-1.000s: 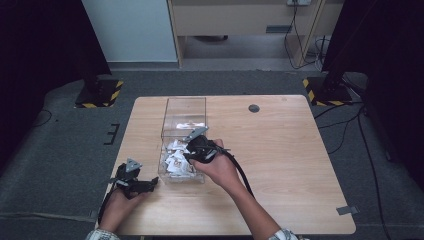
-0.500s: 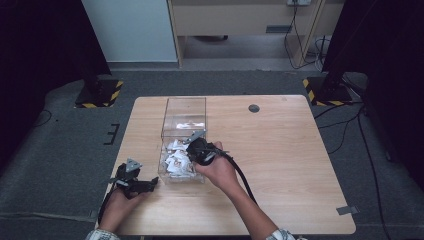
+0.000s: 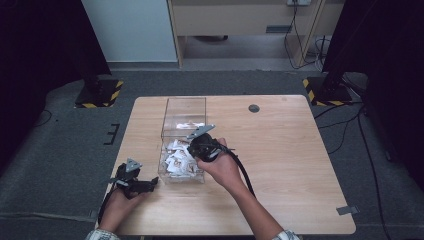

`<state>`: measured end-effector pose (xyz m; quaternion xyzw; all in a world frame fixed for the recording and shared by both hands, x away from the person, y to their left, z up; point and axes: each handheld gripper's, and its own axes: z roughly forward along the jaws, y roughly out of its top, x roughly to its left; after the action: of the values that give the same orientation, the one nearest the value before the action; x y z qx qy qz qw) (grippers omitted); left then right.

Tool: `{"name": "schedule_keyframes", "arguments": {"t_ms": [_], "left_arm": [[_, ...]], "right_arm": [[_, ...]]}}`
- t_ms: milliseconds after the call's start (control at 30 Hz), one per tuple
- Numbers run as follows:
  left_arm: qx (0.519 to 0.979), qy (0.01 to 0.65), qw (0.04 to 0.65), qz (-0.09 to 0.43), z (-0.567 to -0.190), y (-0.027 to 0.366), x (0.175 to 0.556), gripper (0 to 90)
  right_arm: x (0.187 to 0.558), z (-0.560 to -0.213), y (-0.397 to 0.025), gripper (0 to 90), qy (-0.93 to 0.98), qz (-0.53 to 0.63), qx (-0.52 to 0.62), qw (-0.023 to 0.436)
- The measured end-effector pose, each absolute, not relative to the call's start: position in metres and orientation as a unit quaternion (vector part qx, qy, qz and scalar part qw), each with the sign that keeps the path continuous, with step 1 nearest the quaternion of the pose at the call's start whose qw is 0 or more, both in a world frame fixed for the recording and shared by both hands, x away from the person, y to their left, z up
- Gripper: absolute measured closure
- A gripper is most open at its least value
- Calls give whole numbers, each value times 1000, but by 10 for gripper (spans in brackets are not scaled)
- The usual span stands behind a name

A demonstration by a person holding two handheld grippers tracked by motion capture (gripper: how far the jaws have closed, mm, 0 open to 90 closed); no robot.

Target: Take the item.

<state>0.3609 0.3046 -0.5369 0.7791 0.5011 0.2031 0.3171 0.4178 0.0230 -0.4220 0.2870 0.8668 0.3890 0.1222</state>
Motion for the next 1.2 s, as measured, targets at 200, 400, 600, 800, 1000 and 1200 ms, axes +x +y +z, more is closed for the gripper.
{"name": "schedule_keyframes", "arguments": {"t_ms": [200,400,600,800,1000,1200], "left_arm": [[779,501,317,203,-537,305,361,0],[779,501,317,203,-537,305,361,0],[779,501,317,203,-537,305,361,0],[779,501,317,203,-537,305,361,0],[779,501,317,203,-537,305,361,0],[779,501,317,203,-537,305,361,0]], "right_arm": [[417,-413,22,875,862,401,285,122],[416,-408,20,874,860,407,282,120],[417,-406,18,875,860,408,284,118],[418,-405,14,874,856,411,290,121],[419,-400,10,874,851,419,294,118],[419,-398,5,874,846,426,298,114]]}}
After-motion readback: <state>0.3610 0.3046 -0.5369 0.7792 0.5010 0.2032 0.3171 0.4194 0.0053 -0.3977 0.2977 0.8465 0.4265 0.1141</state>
